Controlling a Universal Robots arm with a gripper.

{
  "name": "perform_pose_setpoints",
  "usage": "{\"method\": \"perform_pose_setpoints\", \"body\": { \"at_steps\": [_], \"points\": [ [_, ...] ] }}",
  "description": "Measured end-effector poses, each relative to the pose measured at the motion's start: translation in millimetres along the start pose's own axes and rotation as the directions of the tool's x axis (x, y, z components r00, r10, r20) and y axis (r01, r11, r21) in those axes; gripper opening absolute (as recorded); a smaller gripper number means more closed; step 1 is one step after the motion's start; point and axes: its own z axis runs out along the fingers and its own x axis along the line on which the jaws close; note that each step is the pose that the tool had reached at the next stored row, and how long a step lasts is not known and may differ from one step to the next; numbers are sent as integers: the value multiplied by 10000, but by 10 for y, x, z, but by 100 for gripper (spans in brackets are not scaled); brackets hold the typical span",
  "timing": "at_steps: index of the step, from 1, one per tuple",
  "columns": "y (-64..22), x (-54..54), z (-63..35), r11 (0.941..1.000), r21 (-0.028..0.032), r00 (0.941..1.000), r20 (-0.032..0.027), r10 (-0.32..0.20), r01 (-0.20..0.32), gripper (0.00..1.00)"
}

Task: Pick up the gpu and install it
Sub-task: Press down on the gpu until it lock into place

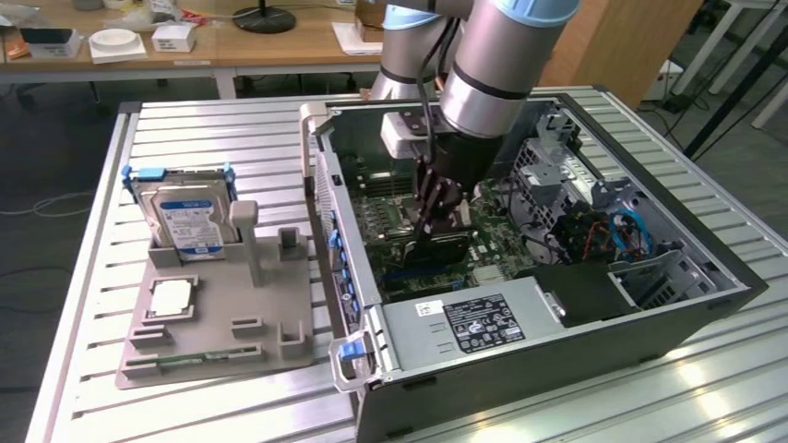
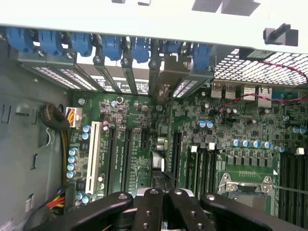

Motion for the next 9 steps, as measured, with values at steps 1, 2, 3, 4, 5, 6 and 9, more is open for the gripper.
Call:
{"method": "perform_pose_setpoints", "body": {
  "at_steps": [1, 2, 3, 4, 5, 6, 9],
  "points": [
    [-1, 1, 9, 10000, 1, 10000, 35, -4, 4, 11],
    [-1, 1, 17, 10000, 3, 10000, 61, -7, 7, 11],
    [-1, 1, 19, 10000, 4, 10000, 73, -7, 7, 11],
    [-2, 0, 21, 10000, 4, 10000, 86, -9, 9, 11],
    [-2, -1, 22, 10000, 5, 10000, 94, -10, 10, 11],
    [-3, -1, 22, 10000, 5, 10000, 95, -11, 11, 11],
    [-2, 0, 25, 10000, 5, 10000, 96, -11, 11, 11]
  ]
}}
